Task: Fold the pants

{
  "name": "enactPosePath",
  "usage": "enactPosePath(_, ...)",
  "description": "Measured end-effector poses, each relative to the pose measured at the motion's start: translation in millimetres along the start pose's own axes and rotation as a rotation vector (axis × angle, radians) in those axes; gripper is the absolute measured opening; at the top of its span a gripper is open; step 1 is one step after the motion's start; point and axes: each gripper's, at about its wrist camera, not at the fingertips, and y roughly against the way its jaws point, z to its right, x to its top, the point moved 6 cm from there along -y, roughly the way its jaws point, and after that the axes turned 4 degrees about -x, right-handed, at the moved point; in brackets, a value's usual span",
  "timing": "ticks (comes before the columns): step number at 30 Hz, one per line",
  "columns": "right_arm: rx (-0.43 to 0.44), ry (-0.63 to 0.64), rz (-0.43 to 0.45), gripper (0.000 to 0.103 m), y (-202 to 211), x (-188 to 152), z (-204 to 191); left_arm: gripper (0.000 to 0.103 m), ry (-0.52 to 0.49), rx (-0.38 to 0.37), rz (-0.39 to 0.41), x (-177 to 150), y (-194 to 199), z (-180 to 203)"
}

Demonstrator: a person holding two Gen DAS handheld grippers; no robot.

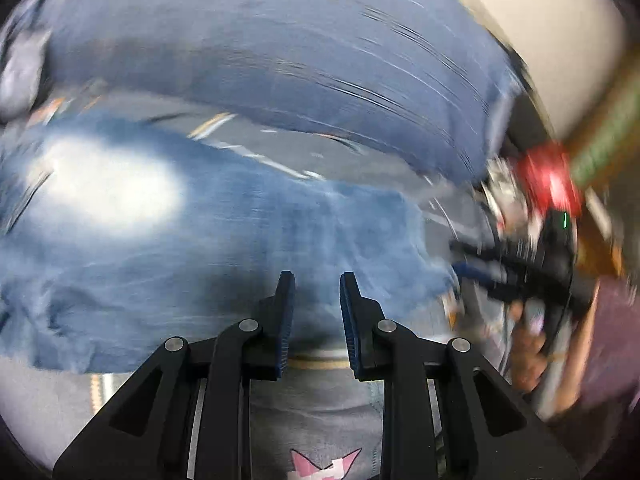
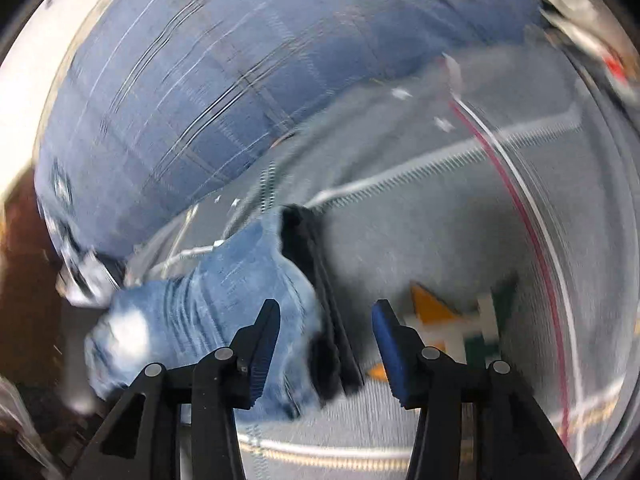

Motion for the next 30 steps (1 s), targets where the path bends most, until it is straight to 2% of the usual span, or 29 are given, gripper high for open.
enactPosePath(2, 0.069, -0.102, 0.023, 0.046, 11, -3, 10, 0.021, -0.101, -0.020, -0.024, -10, -10, 26)
enactPosePath(3, 0.092, -0.148, 0.037, 0.046, 15, -5, 15, 0.024, -0.132, -0.020, -0.038, -14, -14, 34)
enactPosePath(6, 0.136, -0.242, 0.060, 0.047, 23, -13, 22, 0.047, -0.260, 0.027, -0.070, -25, -33, 61)
enactPosePath(9, 0.192, -0.209, 0.043, 0.047, 20, -9, 11, 0.047, -0.421, 0.082, -0.081, -31, -57, 84)
enactPosePath(13, 0.230, -0.226, 0.034, 0.047, 21, -6, 13, 0.047, -0.525, 0.086, -0.145, -38, -89, 99)
enactPosePath(16, 0.239, -0.277, 0.044, 0.047, 23, -4, 25, 0.047, -0.633, 0.145, -0.187, -43, -116, 110)
enactPosePath(20, 0.260, -0.319, 0.043, 0.047, 25, -4, 36, 0.047, -0.712, 0.193, -0.231, -50, -143, 119)
enactPosePath(21, 0.261, -0.325, 0.043, 0.047, 26, -5, 38, 0.048, -0.741, 0.212, -0.231, -51, -148, 121)
enactPosePath(22, 0.266, -0.332, 0.044, 0.047, 27, -5, 40, 0.047, -0.767, 0.216, -0.195, -49, -150, 125)
enactPosePath(23, 0.273, -0.339, 0.044, 0.047, 27, -4, 41, 0.047, -0.763, 0.213, -0.189, -48, -153, 128)
enactPosePath(26, 0.288, -0.348, 0.041, 0.047, 27, -4, 42, 0.039, -0.678, 0.195, -0.180, -39, -158, 124)
enactPosePath(28, 0.291, -0.350, 0.036, 0.047, 26, -4, 42, 0.025, -0.688, 0.187, -0.172, -39, -157, 123)
enactPosePath(30, 0.299, -0.355, 0.027, 0.047, 24, -5, 43, 0.015, -0.657, 0.174, -0.168, -35, -152, 118)
